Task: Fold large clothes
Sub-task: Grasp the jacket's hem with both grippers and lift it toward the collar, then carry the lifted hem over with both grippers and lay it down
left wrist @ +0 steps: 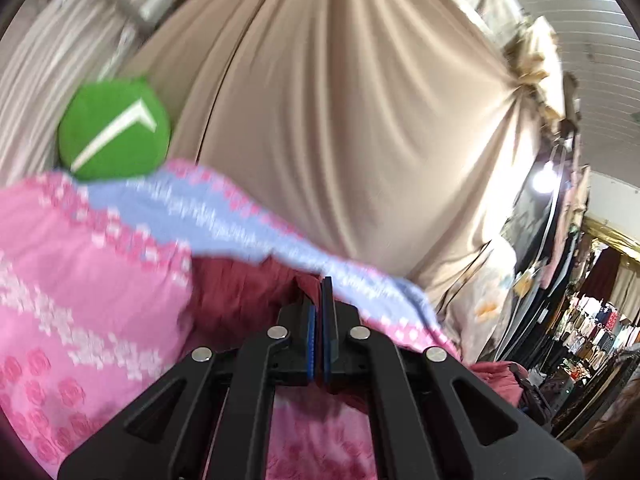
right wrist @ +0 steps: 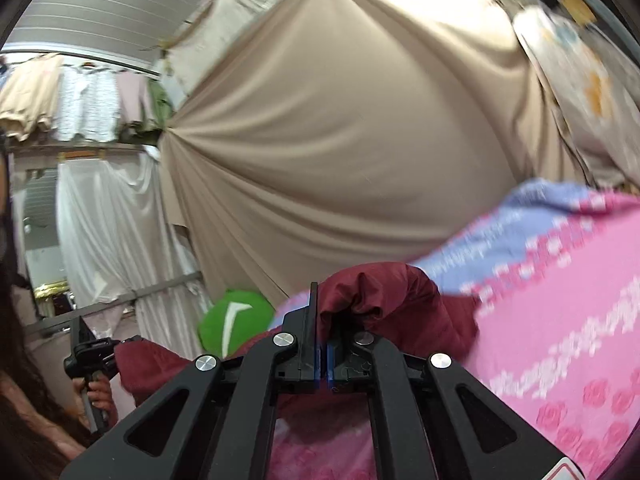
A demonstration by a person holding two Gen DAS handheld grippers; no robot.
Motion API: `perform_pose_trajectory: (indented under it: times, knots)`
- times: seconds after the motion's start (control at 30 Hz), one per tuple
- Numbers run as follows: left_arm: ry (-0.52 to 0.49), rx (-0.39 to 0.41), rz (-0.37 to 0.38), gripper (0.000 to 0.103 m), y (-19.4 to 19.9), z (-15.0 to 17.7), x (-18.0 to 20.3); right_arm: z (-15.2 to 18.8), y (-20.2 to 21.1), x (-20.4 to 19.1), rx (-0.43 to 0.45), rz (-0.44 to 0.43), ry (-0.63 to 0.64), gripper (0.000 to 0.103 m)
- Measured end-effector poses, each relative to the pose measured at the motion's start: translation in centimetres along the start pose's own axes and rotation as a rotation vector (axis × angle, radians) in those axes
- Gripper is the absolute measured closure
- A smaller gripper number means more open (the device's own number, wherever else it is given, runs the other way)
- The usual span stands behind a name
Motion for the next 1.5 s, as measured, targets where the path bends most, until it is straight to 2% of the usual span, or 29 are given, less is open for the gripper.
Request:
perform_pose_trajectory:
  times: [0.1, 0.2, 0.27, 0.33, 0.4, 0.6, 0.87, 1.13, 1.27, 1.5]
  knots:
    - [-0.042, 0.060, 0.023, 0.102, 2.0, -1.5, 2.0, -2.0, 2.3, -1.4, 0.072, -0.049, 0.037, 0.101]
    - [-0.060, 0.078, 0.014, 0.102, 2.8, -2.1, 2.9, -3.4, 3.6, -2.3, 0.124, -0.085, 0.045, 0.101]
    - [-0.053, 0.059, -0.002, 0.102, 2.2, -2.2, 2.7, -3.6, 3.5, -2.4, 0.129, -0.088, 0.042, 0.101]
    - [-0.038, 0.013, -0.045, 0.102, 0.4, -1.9, 1.5, -3.6, 2.0, -2.0, 0.115, -0.053, 0.039, 0.101]
    - [-0.030, -0.038, -0.104, 0.102, -1.8, -1.6, -0.3, -3.3, -1.1, -0.9, 0.067, 0.016, 0.025, 0.101]
    - [-0.044, -0.186, -0.342, 0.102, -12.3, -0.4, -8.2, -1.3, -11.7, 3.0, -0.080, 0.181, -0.030, 0.101]
    - [0.023, -0.334, -0.515, 0.102, -21.9, 2.5, -18.8, 2.4, -23.0, 7.9, -0.233, 0.352, -0.076, 0.101]
    - [0.085, -0.458, -0.601, 0.102, -26.4, 6.3, -25.3, 6.9, -30.9, 12.1, -0.404, 0.501, -0.096, 0.101]
    - [0.105, -0.491, -0.608, 0.102, -27.3, 8.0, -27.1, 9.7, -32.6, 14.4, -0.473, 0.566, -0.111, 0.101]
    - [0.090, -0.507, -0.612, 0.102, -28.3, 10.2, -28.1, 12.7, -34.0, 16.7, -0.575, 0.608, -0.143, 0.102]
Point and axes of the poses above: each gripper's, at about its wrist camera, not at the fingertips, and y roughly against the way its jaws point, x to its right, z to its underside, the point moved 6 cm from there along -y, roughly the way its jaws point, and after that the axes turned 13 degrees about z, right-handed, at the moved point
